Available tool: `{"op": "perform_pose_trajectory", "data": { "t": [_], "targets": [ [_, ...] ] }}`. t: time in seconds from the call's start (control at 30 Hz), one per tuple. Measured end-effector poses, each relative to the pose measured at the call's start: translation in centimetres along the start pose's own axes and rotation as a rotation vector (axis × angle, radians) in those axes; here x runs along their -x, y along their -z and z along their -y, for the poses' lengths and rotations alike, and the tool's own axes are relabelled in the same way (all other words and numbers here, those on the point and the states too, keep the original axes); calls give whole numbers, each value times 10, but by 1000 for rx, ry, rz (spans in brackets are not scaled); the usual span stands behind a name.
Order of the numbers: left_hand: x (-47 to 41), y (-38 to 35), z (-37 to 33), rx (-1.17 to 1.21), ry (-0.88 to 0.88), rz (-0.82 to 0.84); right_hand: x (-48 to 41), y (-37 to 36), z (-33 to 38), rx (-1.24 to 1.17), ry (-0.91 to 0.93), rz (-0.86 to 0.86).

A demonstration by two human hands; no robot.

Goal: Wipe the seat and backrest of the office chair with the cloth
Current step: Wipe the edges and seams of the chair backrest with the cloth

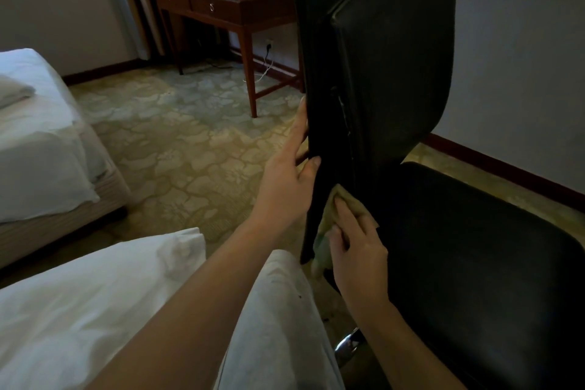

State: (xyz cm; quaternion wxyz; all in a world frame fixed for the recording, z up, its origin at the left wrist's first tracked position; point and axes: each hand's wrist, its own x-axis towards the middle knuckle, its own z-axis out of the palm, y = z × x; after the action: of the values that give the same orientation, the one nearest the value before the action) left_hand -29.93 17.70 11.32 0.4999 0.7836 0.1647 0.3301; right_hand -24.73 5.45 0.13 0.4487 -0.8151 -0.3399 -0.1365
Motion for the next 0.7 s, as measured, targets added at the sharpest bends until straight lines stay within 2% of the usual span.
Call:
{"op": "perform_pose_trajectory", "data": {
  "t": [0.13,0.23,0.33,0.43,0.7],
  "targets": [
    [2,-2,-1,30,21,-4,-10,15,12,-103,35,-79],
    [3,-2,-3,38,35,-20,-28,15,22,-108,81,-31],
    [3,0,-1,61,41,-30,-40,7,26,-56,125,39],
    [3,-1,0,84,35,-40,-40,0,23,-26,141,35],
    [3,-2,9,72,39,-59,-11,-20,4,111,56,44]
  ]
}}
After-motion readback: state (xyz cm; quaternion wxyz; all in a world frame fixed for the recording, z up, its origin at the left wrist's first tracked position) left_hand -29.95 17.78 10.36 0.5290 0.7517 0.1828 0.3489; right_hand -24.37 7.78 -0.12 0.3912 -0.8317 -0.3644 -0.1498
